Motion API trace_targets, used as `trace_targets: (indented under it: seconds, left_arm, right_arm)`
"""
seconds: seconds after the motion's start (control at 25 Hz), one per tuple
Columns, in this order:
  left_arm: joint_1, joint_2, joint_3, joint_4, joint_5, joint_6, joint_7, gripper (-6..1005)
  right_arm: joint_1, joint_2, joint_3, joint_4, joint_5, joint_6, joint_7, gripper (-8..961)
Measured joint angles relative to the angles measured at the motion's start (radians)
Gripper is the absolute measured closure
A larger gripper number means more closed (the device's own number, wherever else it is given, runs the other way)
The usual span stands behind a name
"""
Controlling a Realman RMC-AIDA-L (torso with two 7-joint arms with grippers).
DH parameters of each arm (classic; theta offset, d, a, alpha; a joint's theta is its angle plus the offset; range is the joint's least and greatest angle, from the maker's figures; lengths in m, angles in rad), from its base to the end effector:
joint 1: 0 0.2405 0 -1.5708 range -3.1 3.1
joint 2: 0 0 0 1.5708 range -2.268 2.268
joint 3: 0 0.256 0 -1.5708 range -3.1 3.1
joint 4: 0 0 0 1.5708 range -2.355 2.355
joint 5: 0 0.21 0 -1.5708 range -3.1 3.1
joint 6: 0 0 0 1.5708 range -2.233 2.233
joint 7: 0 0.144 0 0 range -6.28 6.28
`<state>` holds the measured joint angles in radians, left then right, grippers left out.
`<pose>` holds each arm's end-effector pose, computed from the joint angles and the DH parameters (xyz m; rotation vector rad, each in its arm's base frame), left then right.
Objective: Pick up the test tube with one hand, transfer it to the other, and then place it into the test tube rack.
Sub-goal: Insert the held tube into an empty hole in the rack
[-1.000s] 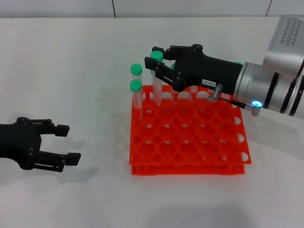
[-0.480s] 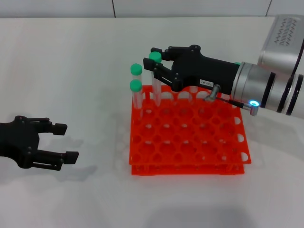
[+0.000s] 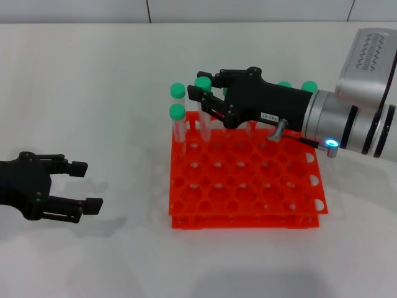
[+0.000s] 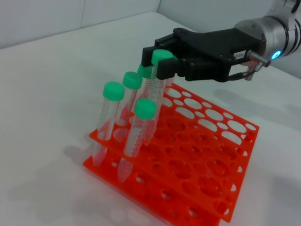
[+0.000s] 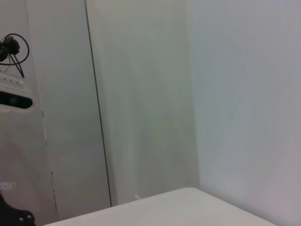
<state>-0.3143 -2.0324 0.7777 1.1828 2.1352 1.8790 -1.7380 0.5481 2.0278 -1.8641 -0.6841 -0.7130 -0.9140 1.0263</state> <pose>-0.2801 0.2710 0.0759 -2.8620 -0.7874 -0.3040 0.1605 0.3588 -0.0806 -2.5643 0.3365 0.9172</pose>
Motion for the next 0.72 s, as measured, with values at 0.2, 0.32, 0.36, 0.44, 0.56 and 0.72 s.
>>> trace_targets:
  seconds: [0.2, 0.32, 0.36, 0.44, 0.56, 0.72]
  left_arm:
    - [-0.001, 0.0, 0.0, -0.001, 0.0, -0.001, 0.0, 117]
    - [-0.001, 0.0, 0.0, -0.002, 0.0, -0.001, 0.0, 117]
    - [-0.001, 0.0, 0.0, -0.002, 0.0, -0.002, 0.0, 117]
    - [-0.002, 0.0, 0.0, -0.002, 0.0, -0.002, 0.0, 117]
    - [-0.002, 0.0, 0.001, -0.002, 0.0, -0.002, 0.0, 117]
    - [-0.001, -0.001, 0.0, -0.002, 0.0, -0.002, 0.001, 117]
  right_arm:
    - [-0.003, 0.0, -0.004, 0.0, 0.004, -0.006, -0.014, 644]
    - [-0.005, 0.0, -0.009, 0.006, 0.005, -0.007, -0.023, 643]
    - [-0.005, 0.0, -0.009, 0.008, 0.004, -0.007, -0.024, 643]
    - [-0.005, 0.0, -0.01, 0.01, 0.004, -0.007, -0.025, 643]
    - [-0.005, 0.0, -0.011, 0.011, 0.005, -0.009, -0.026, 642]
    - [-0.007, 0.0, -0.013, 0.012, 0.005, -0.009, -0.026, 641]
